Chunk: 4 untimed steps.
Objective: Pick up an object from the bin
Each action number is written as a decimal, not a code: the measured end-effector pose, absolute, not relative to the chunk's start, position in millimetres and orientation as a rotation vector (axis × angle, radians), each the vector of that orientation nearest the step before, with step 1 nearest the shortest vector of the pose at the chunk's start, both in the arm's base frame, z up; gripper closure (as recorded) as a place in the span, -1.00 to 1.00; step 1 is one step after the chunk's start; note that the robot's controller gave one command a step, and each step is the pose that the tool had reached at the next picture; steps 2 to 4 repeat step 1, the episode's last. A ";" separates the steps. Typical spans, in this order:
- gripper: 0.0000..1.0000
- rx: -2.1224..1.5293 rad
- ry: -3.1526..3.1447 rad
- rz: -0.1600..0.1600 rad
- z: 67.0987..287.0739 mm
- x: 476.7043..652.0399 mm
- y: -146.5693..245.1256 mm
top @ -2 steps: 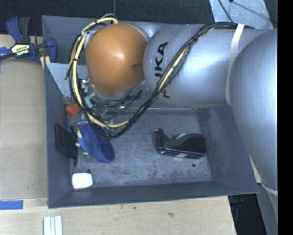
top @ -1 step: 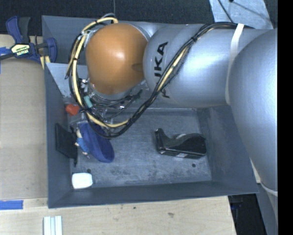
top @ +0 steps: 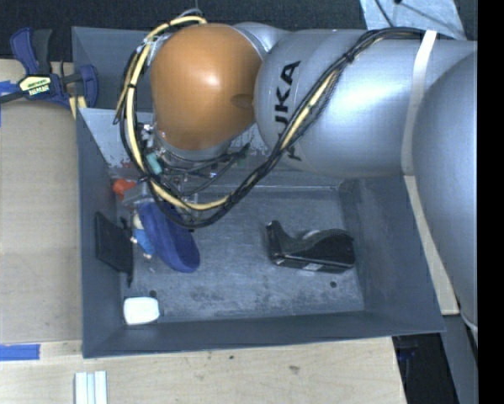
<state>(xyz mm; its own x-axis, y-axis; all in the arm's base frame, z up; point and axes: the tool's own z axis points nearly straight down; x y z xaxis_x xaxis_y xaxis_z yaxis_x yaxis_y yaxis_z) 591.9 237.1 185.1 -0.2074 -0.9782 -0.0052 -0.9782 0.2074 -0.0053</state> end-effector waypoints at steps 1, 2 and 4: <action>1.00 -1.967 2.440 -0.001 197.4 592.9 237.5; 1.00 -1.967 2.440 -0.001 197.4 592.9 237.5; 1.00 -1.967 2.440 -0.001 197.4 592.9 237.5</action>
Offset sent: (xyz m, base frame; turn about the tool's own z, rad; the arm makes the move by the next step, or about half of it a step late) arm -0.0001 -0.0001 0.0113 0.0000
